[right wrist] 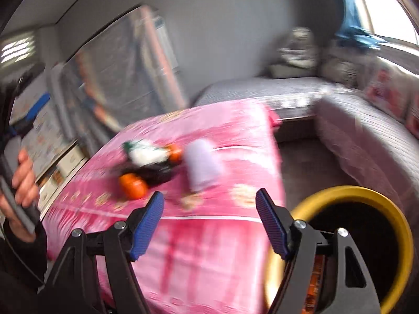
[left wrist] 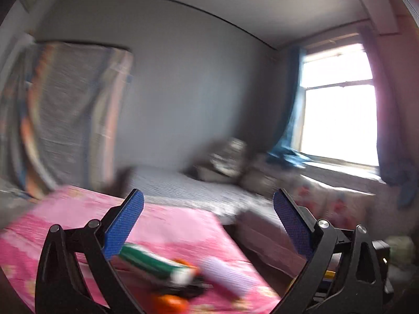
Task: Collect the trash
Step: 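Return to the pile and grasp the orange peel with the right tool, then grasp the white mesh foam sleeve with the left tool while the right holds the peel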
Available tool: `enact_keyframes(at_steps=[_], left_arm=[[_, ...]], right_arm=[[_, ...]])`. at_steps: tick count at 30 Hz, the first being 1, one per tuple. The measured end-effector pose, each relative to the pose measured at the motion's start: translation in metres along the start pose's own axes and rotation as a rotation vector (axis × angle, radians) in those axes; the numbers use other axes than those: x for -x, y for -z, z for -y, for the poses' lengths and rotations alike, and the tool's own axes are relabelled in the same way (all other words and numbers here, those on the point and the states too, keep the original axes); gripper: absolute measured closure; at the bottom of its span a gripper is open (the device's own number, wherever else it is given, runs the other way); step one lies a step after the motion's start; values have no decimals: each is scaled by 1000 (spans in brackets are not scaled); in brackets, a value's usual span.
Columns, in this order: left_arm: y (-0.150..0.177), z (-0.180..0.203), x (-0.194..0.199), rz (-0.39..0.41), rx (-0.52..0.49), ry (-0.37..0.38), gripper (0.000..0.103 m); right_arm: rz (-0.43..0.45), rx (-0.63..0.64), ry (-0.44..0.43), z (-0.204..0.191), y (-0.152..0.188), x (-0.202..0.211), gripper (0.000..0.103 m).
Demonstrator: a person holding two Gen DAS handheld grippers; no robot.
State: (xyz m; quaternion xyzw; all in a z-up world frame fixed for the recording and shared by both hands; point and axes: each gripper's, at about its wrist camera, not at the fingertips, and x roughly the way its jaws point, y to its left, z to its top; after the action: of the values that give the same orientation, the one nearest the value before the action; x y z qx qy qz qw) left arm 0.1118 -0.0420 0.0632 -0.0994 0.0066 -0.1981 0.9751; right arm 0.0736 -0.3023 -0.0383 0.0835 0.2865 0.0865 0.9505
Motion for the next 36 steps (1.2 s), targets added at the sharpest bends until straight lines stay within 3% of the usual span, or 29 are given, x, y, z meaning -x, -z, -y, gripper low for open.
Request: enact_keyframes(at_steps=[4,9,12,20,27,31,36], left_arm=[[-2,-50,34,50,11,-353,8],[21,-97,49,-33,69,-497,8],[35,-118,52,-93,80,-514,8],[60,-161,49,-215,140,-488,8],[68,-160,36,-271,124,-468,8],[71,-153,28,-300,95,-458,8],[75,-141,17,-342,50,-422,8]], right_arm=[[-100,138,-118,-67,-8,-56,34],[-212,263,-152,-132,-9,-120,40],[-251,328,-98,-156,-8,-154,43],[-309,388,31,-166,-11,-204,45],[-338,416,39,-173,-7,-224,57],[-360,361,-14,-171,-10,-216,67],[-463,184,-264,-151,-12,-174,68]])
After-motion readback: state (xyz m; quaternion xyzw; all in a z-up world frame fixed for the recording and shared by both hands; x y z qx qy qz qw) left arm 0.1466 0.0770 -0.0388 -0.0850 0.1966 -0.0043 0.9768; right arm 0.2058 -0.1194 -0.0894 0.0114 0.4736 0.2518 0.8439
